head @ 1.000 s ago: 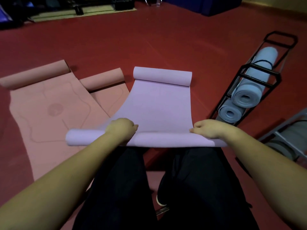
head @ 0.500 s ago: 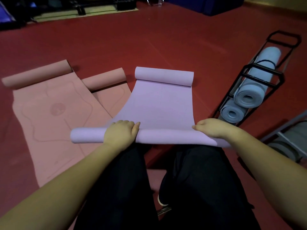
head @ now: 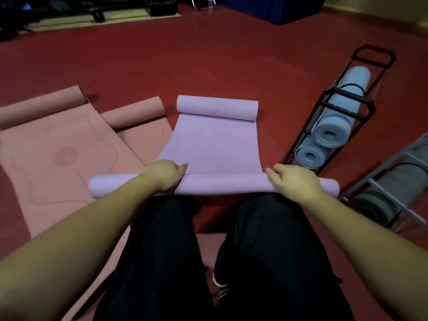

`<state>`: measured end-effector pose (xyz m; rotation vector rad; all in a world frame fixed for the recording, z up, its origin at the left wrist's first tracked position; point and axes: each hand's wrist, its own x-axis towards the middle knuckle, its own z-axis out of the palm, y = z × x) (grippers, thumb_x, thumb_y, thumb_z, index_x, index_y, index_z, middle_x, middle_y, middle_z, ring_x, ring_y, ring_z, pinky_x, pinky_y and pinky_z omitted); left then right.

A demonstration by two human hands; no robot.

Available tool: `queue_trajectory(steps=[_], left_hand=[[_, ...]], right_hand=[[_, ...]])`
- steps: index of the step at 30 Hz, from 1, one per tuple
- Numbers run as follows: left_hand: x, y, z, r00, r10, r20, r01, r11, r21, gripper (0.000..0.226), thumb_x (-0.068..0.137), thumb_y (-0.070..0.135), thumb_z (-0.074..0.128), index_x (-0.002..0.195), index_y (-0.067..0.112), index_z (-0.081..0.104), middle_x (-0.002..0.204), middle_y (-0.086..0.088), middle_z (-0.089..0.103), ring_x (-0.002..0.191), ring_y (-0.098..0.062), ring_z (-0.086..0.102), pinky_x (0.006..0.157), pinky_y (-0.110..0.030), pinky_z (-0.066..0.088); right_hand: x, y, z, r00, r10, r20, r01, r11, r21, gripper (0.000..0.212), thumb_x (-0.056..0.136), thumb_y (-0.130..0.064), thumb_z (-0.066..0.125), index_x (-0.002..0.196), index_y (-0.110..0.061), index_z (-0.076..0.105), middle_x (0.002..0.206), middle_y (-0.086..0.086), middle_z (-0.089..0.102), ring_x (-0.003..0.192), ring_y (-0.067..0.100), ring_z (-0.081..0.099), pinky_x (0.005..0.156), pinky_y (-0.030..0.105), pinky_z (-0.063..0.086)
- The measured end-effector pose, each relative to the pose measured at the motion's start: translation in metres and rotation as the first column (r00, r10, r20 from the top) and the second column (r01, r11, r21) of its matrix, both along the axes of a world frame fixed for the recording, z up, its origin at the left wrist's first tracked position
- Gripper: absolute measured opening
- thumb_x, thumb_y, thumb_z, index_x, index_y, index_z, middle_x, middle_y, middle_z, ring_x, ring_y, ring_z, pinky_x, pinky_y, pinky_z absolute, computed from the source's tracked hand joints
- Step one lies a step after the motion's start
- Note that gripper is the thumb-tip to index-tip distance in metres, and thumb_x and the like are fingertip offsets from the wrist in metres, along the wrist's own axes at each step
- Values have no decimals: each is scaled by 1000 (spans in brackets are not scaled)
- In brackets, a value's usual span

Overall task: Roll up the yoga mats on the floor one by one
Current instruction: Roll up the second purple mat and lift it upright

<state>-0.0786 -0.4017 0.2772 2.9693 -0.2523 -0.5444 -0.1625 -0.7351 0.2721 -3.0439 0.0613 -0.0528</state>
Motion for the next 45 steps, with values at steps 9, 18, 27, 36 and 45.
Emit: queue_trajectory(steps=[9,18,27,36,45], left_hand=[[2,3,4,967,33,-251,-41,999,-28,59,106,45,25,143,5,47,154,-14,39,140,-29,37,112,-34,26],[-2,0,-5,1000,7,13,-7,1000,3,50,105,43,26,106,12,66,121,-13,63,105,-31,54,86,-35,41],[-51,8,-28,896,-55,441,58,998,6,63,92,59,17,79,14,60,82,-10,66,83,-34,61,73,-42,41],[-16,3,-10,965,-6,261,4,1000,10,61,103,53,19,102,18,69,111,-11,68,104,-32,61,81,-37,42],[13,-2,29,997,-6,-83,7,1000,12,71,103,57,20,125,4,61,137,-19,55,121,-34,51,101,-38,36]], right_hand=[[25,-6,16,896,74,-438,-19,992,128,53,101,-56,31,117,-23,70,125,4,64,118,27,56,95,32,42],[27,-15,0,968,87,-237,-48,985,168,46,100,-53,37,75,-21,59,77,-3,59,81,23,57,68,36,41],[47,-8,10,913,18,-407,9,998,65,58,100,-58,33,103,-16,73,111,7,68,102,28,57,78,31,40],[13,5,0,998,-24,-63,26,999,29,58,98,-62,25,80,-22,63,88,3,56,96,30,57,81,40,45],[24,0,36,952,-55,-302,74,996,51,63,100,-58,24,107,-16,71,115,11,67,105,30,58,88,36,46]])
